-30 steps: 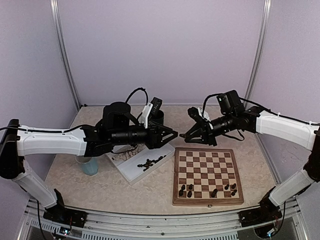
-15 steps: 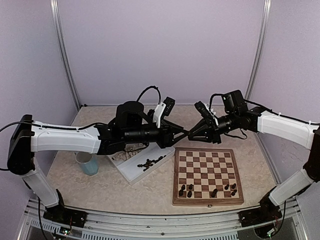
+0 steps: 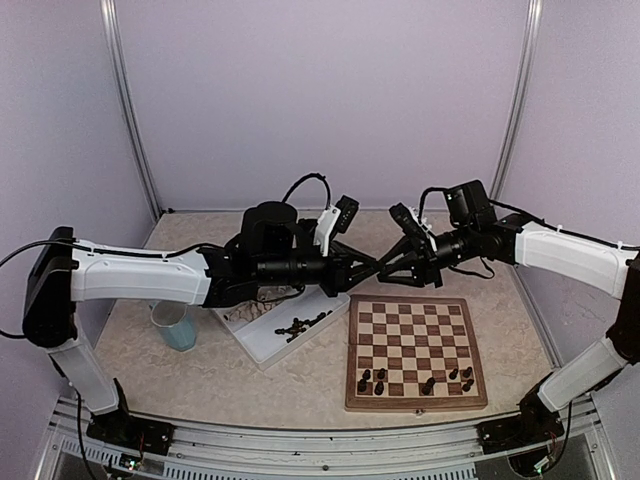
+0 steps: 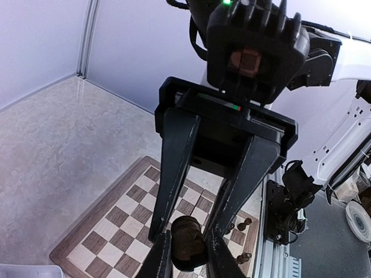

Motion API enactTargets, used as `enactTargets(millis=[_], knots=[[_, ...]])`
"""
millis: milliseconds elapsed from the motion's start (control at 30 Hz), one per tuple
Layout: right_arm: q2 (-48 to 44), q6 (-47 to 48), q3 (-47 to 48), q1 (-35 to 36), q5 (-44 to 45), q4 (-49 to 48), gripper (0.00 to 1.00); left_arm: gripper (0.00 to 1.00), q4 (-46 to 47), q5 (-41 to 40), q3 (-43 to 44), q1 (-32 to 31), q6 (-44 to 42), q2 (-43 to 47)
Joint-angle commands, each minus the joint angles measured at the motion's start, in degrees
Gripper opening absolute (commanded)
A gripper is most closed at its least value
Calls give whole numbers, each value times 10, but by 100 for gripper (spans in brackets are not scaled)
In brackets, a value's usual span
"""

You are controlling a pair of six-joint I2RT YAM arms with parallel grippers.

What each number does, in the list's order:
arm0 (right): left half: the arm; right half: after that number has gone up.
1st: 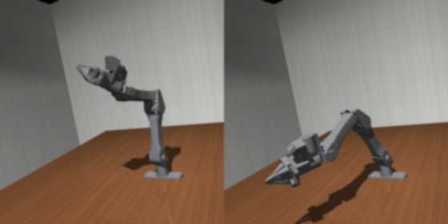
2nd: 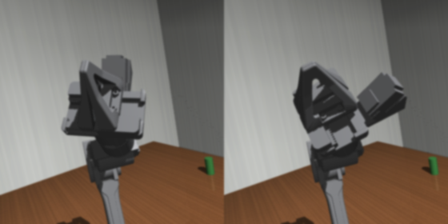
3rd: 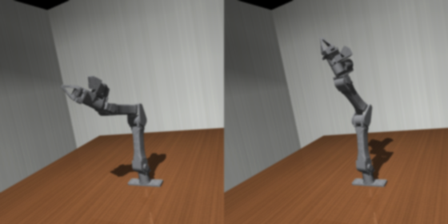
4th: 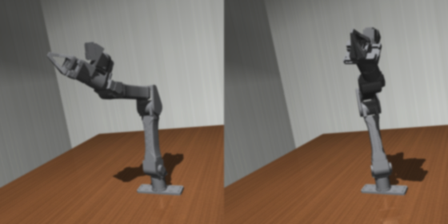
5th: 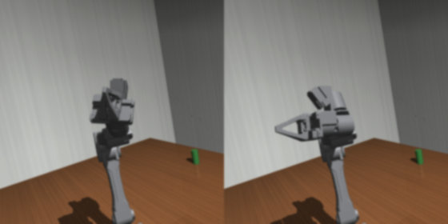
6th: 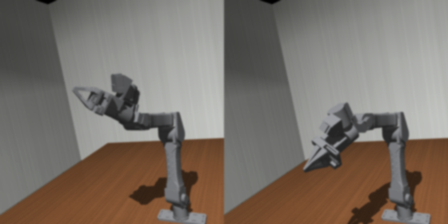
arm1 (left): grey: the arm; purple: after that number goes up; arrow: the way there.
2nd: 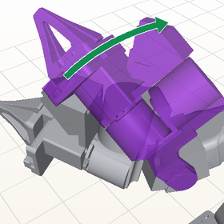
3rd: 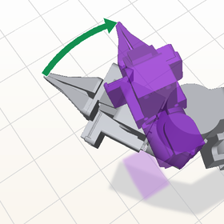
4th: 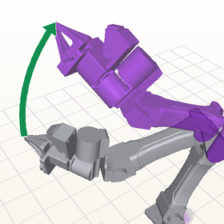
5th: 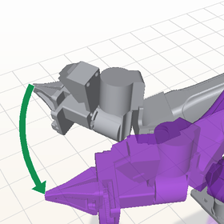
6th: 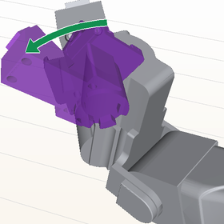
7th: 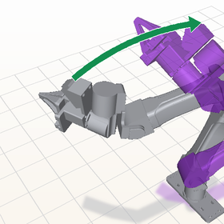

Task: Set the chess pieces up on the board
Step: Pass from the right arm to the left, then place the knight at b8.

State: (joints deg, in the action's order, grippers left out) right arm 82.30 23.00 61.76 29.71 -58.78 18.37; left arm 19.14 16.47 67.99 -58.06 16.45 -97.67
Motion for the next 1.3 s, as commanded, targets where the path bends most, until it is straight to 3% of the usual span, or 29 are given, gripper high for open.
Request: enactTargets(millis=[0, 67, 133, 200, 300, 400, 567, 833, 1267], knots=[[-15, 48, -3, -23, 21, 46, 37, 17, -25, -14, 40, -9, -15, -13], [-19, 99, 1, -48, 58, 101, 48, 17, -56, -28, 61, -19, -33, -17], [-20, 146, -5, -95, 92, 137, 52, 17, -89, -37, 83, -30, -52, -25], [-20, 168, -13, -170, 64, 154, 53, 17, -113, -38, 103, -41, -67, -34], [-16, 159, -14, -284, 15, 156, 54, 17, -152, -35, 150, -60, -91, -64], [-19, 93, -27, -344, 17, 110, 55, 17, -209, -27, 205, -85, -121, -106], [-54, 36, -76, -350, 59, 30, 56, 16, -332, -31, 346, -129, -181, -201], [-52, 31, -71, -350, 68, 30, 57, 16, -443, -40, 507, -174, -226, -339], [-36, 37, -71, -349, 53, 45, 57, 17, -480, -91, 605, -216, -239, -445]])
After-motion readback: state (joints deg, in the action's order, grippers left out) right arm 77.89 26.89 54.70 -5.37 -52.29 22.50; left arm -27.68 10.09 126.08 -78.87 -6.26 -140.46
